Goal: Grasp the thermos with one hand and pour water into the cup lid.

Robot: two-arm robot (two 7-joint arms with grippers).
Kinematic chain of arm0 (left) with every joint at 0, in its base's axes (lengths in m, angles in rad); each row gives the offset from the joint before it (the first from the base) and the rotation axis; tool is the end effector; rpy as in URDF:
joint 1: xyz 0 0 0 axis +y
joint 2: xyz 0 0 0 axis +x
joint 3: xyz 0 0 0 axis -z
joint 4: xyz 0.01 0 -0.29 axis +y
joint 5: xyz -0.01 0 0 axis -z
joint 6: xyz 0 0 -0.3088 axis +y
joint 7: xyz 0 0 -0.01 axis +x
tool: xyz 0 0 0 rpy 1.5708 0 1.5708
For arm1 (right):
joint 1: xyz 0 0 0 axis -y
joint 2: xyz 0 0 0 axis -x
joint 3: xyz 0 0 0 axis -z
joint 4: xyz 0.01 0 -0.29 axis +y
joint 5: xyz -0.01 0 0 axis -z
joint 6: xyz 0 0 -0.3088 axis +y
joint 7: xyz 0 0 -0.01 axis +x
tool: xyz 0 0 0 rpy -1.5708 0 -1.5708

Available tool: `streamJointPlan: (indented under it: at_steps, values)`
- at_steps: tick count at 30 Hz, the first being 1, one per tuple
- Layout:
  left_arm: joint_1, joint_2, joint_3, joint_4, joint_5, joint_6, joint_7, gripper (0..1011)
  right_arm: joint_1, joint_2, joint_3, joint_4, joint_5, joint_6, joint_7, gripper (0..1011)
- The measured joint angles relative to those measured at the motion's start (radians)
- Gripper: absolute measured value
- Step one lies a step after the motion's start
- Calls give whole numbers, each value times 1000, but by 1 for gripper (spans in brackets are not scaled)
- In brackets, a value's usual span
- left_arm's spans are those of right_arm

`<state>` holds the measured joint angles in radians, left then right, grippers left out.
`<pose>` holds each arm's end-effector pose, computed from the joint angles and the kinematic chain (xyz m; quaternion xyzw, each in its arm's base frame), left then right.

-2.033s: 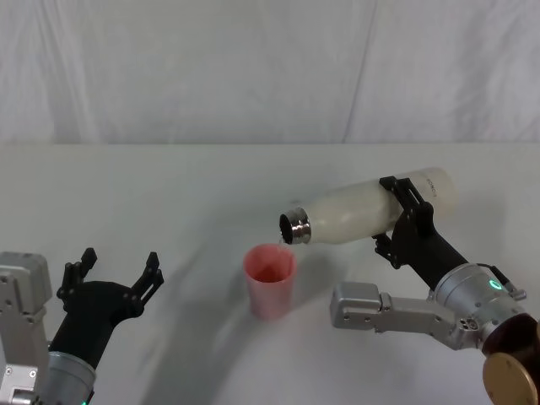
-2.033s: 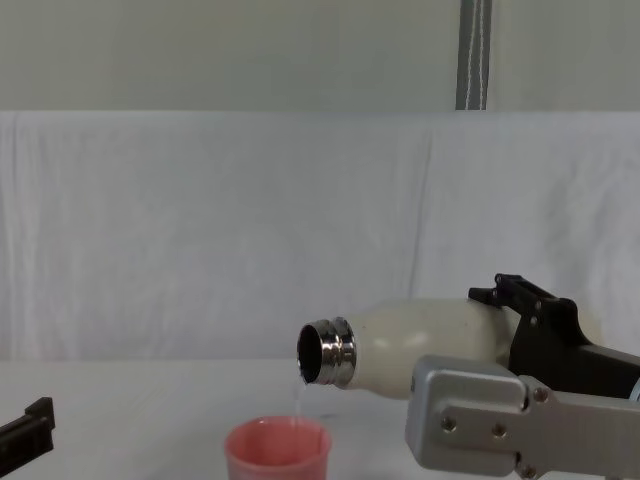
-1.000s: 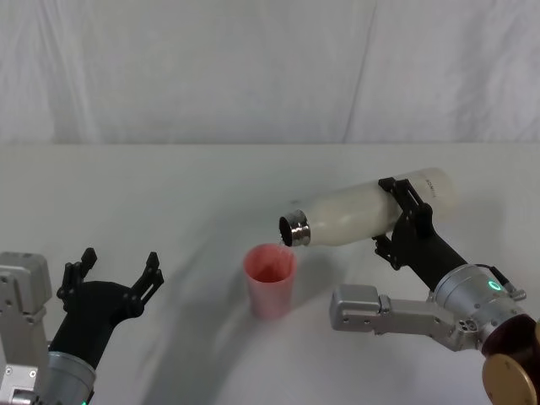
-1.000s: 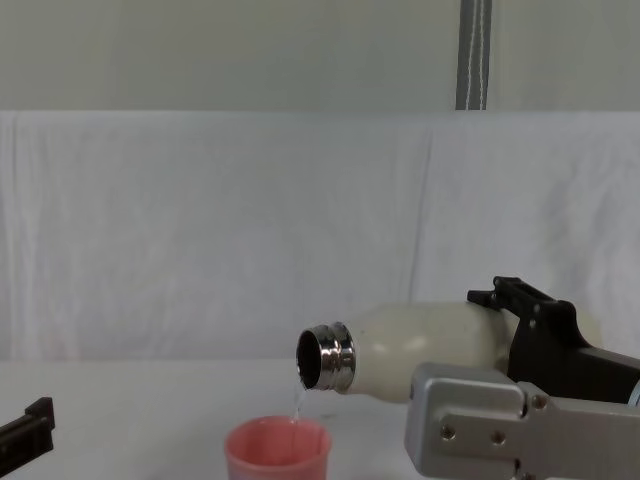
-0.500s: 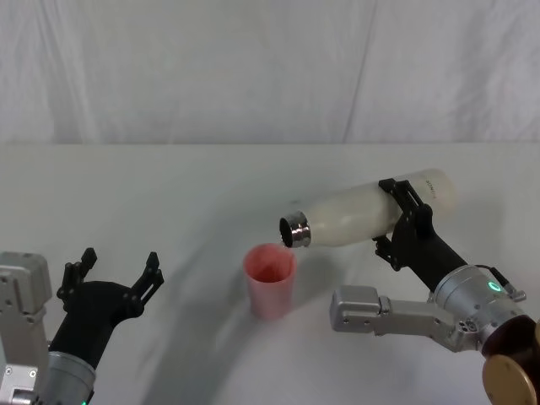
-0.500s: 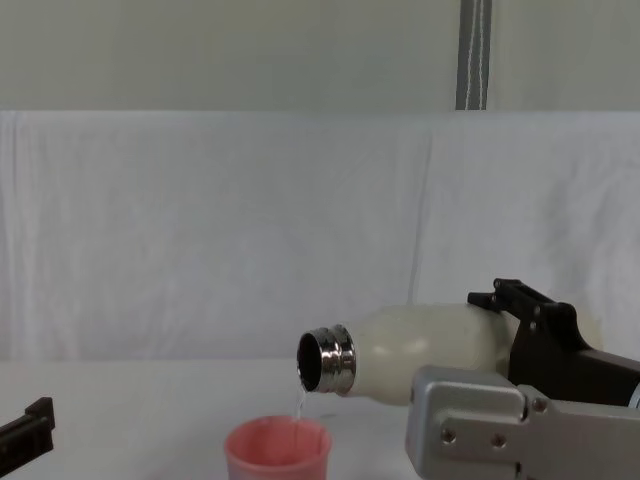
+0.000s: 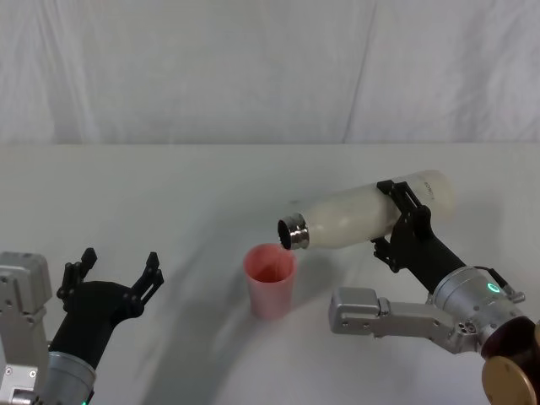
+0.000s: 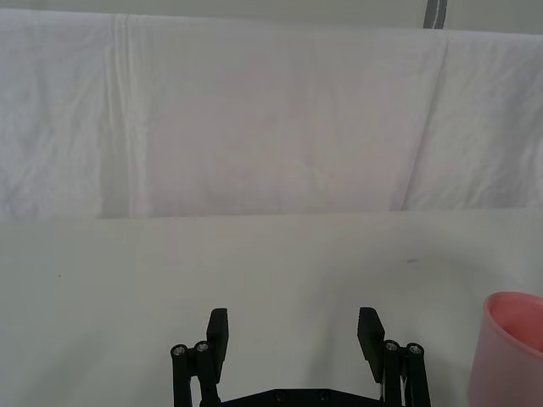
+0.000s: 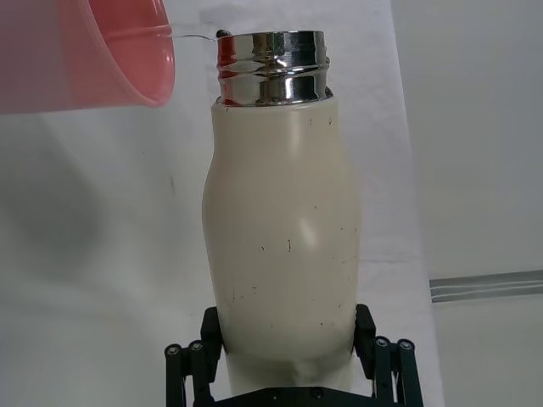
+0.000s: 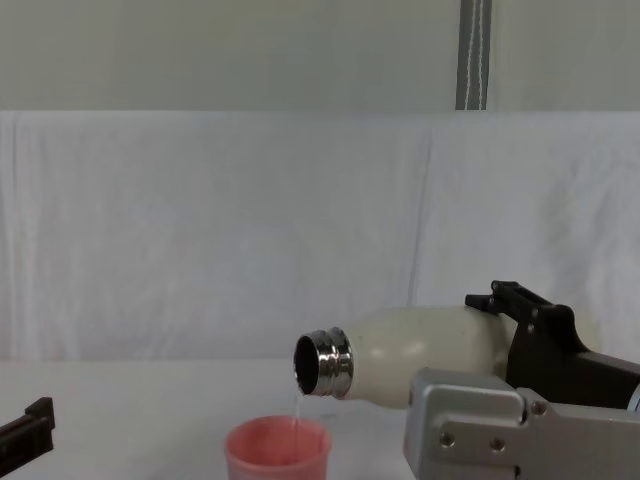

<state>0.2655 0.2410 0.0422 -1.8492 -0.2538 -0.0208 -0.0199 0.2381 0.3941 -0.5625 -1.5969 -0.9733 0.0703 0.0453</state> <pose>0.2529 0.0375 -0.2853 -0.0174 0.0064 0.6616 0.7497 0.3502 0.0494 -0.2616 -0.3545 -0.5512 -0.3886 0.6477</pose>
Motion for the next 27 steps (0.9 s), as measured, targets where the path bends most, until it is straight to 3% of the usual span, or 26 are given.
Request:
streamJointPlan:
  at_steps: [17,27]
  values:
    - [0,0,0,0,0,0,0,1001,-9,-3,6,-10,30,-9,11,951]
    - [0,0,0,0,0,0,0,1001,-28,-12,34,-24,93,-21,28,951]
